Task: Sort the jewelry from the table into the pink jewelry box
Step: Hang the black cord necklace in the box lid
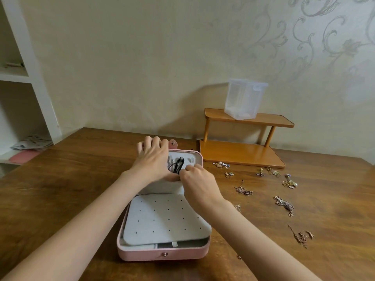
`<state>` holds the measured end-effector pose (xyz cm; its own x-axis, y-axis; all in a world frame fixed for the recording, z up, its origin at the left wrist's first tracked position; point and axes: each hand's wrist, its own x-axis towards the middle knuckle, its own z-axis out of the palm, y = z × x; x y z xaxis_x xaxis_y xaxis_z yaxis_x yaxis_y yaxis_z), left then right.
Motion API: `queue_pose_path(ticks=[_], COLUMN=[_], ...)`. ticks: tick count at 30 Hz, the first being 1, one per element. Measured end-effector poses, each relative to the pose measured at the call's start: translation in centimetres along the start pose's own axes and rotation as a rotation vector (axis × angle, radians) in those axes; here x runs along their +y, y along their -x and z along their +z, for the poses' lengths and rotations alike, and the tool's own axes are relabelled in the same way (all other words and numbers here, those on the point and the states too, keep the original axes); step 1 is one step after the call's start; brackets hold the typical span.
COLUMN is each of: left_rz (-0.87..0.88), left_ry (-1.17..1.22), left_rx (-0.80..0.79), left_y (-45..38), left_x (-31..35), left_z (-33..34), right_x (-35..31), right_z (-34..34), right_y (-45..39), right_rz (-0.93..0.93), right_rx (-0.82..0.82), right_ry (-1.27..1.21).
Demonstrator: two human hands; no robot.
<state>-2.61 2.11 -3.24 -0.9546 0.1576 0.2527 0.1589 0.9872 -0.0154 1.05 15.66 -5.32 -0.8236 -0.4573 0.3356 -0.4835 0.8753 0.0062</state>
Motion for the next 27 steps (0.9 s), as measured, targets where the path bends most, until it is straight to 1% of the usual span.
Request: queue_pose_path(ticks=[5, 7, 9, 10, 12, 13, 17, 21, 23, 27], left_rz=[0.008, 0.016, 0.031, 0.039, 0.046, 0.045, 0.045, 0.064, 0.068, 0.073], left_ry=[-0.001, -0.001, 0.005, 0.008, 0.012, 0.013, -0.009, -0.008, -0.003, 0.031], left_rx=[0.005, 0.018, 0.034, 0.038, 0.036, 0.035, 0.034, 0.062, 0.065, 0.068], left_y=[-0.2, -0.2, -0.1, -0.2, -0.2, -0.1, 0.0, 0.3, 0.3, 0.3], left_x=[0.2, 0.2, 0.4, 0.4, 0.5, 0.5, 0.2, -0.1, 0.0, -0.3], left_z=[-0.2, -0.4, -0.6, -0.7, -0.8, -0.8, -0.7, -0.5, -0.6, -0.7], right_x=[-0.5, -0.7, -0.5, -0.2, 0.1, 0.1, -0.3, 0.0, 0.5, 2.1], right_z=[0.3, 0.4, 0.3, 0.2, 0.1, 0.0, 0.5, 0.8, 0.4, -1.4], right_y=[0.4, 0.6, 0.9, 1.0, 1.0, 1.0, 1.2, 1.7, 1.9, 0.8], right_rz=[0.047, 0.049, 0.094, 0.136, 0.186, 0.176, 0.109, 0.014, -0.046, -0.087], right_rx=[-0.058, -0.067, -0.014, 0.040, 0.130, 0.128, 0.012, -0.008, 0.032, 0.274], right_ry=[-0.009, -0.089, -0.231, -0.304, -0.374, -0.364, -0.254, -0.182, -0.206, -0.224])
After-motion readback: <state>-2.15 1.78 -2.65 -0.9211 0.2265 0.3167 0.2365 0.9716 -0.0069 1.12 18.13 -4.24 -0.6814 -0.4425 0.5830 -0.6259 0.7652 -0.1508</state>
